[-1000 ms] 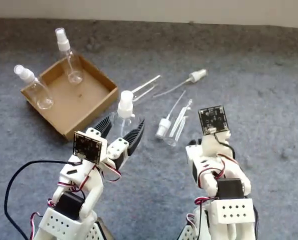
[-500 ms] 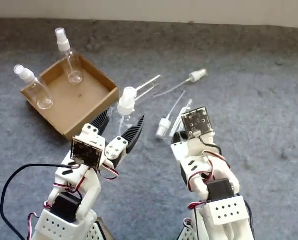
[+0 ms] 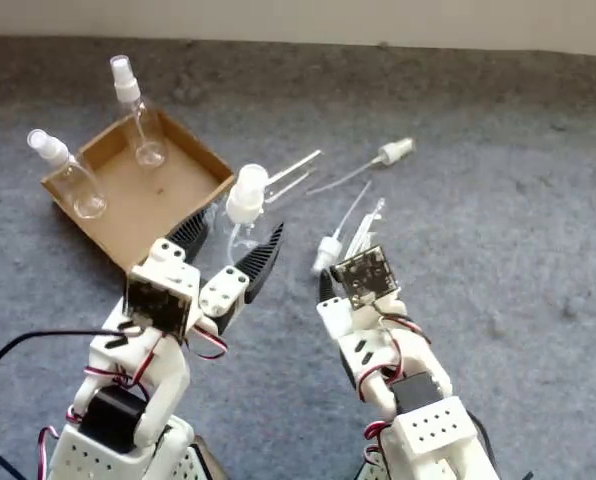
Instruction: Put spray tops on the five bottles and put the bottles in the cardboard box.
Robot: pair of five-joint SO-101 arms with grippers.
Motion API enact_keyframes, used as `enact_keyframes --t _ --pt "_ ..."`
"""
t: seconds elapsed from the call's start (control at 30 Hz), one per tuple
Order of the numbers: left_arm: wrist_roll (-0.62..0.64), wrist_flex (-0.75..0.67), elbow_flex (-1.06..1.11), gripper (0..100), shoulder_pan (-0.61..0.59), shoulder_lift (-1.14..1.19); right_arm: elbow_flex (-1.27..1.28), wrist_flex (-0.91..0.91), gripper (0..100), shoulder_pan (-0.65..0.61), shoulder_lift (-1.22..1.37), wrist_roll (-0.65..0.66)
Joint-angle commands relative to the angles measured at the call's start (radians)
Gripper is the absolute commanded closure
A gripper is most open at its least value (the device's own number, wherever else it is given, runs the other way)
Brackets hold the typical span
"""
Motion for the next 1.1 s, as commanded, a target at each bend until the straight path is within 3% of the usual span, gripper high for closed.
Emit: enact_keyframes --t 0.0,0.13,0.2,0.3,0.43,0.6,0.77,1.07 --pt "-0.006 -0.003 -0.170 96 -0.008 0.211 -0.010 -0.045 97.2 -0.016 -0.008 0.002" --pt "-0.006 -0.006 -0.268 96 -0.007 0.377 -0.005 -0.047 97.2 -0.019 -0.010 -0.006" --pt "-0.005 -0.032 -0.306 96 -0.013 0.456 -0.005 -0.047 97.2 -0.030 -0.010 -0.074" --pt "-0.003 -0.132 -0.329 96 -0.015 0.556 -0.008 -0.047 97.2 -0.050 -0.010 -0.187" --pt "-0.003 -0.269 -0.329 96 -0.015 0.664 -0.008 -0.051 97.2 -0.053 -0.010 -0.219" --pt "-0.003 -0.436 -0.331 96 -0.015 0.768 0.008 -0.320 97.2 -0.054 -0.004 -0.216" --pt "-0.003 -0.606 -0.349 96 -0.015 0.877 0.133 -0.437 97.2 -0.067 -0.008 -0.216" --pt "0.017 -0.624 -0.562 96 -0.008 1.142 0.170 -0.490 97.2 -0.154 -0.008 -0.216"
